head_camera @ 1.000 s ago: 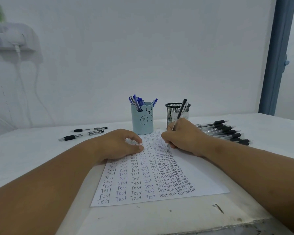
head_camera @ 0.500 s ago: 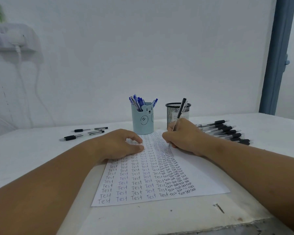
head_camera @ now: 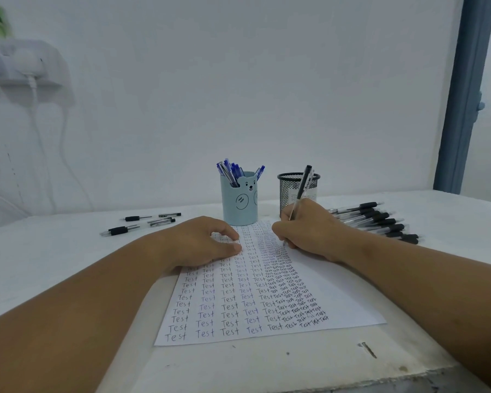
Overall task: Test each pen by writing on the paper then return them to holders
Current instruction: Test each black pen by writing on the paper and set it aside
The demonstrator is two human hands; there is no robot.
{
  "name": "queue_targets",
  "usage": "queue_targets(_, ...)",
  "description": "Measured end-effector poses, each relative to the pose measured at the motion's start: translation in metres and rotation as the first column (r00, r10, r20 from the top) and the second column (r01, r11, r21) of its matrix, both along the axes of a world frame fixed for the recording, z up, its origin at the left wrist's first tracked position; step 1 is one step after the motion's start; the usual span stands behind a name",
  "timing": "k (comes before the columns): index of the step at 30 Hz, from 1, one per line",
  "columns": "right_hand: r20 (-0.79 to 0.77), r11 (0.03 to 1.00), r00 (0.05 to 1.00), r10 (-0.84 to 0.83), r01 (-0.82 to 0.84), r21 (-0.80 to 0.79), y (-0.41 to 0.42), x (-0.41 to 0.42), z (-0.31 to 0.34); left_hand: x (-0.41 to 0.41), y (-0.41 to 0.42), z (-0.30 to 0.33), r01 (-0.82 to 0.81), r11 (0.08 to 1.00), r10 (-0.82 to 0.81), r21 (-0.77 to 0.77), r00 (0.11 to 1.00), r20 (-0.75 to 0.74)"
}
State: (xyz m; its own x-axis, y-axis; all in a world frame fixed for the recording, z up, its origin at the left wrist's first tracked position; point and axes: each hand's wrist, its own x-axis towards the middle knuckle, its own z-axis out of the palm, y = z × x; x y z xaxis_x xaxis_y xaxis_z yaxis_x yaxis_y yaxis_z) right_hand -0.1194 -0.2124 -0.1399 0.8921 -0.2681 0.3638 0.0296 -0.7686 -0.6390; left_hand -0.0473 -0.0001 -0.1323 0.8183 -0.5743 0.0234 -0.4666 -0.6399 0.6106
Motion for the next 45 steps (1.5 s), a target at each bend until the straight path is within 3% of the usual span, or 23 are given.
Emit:
queue_targets(14,-0.001,0.998,1.000,0.021,-0.021,0.052,-0.002,0.001,-0.002,0.002,0.000,-0.001,0.008,0.999,-0.010,-0.039,1.000,-0.028)
queue_targets(27,0.038,1.000,0.999,0.018,-0.017,-0.022,-0.003,0.003,-0.001,0.004,0.000,0.000,0.012,1.000,-0.013,0.022,1.000,0.024)
queue_targets(29,0.090,0.999,0.996,0.014,-0.017,0.038,-0.005,0.005,-0.002,0.004,0.000,0.000,0.014,1.000,-0.015,0.021,1.000,0.023)
queue_targets(33,0.174,0.937,0.982,0.070,-0.125,0.327,-0.003,0.005,-0.002,0.005,0.000,-0.001,0.012,1.000,-0.012,0.003,1.000,-0.001)
queue_targets(35,0.197,0.958,0.978,0.069,-0.120,0.261,0.000,0.000,0.001,0.004,0.000,-0.001,0.010,1.000,-0.010,-0.007,1.000,-0.015)
queue_targets(39,0.294,0.992,0.948,0.124,-0.125,-0.017,0.004,-0.003,0.006,0.004,0.000,0.000,0.017,1.000,-0.017,-0.016,0.999,-0.035)
queue_targets(45,0.380,0.948,0.876,0.297,-0.319,-0.005,0.008,-0.002,0.004,0.004,0.000,-0.001,0.006,1.000,-0.006,-0.009,1.000,-0.013)
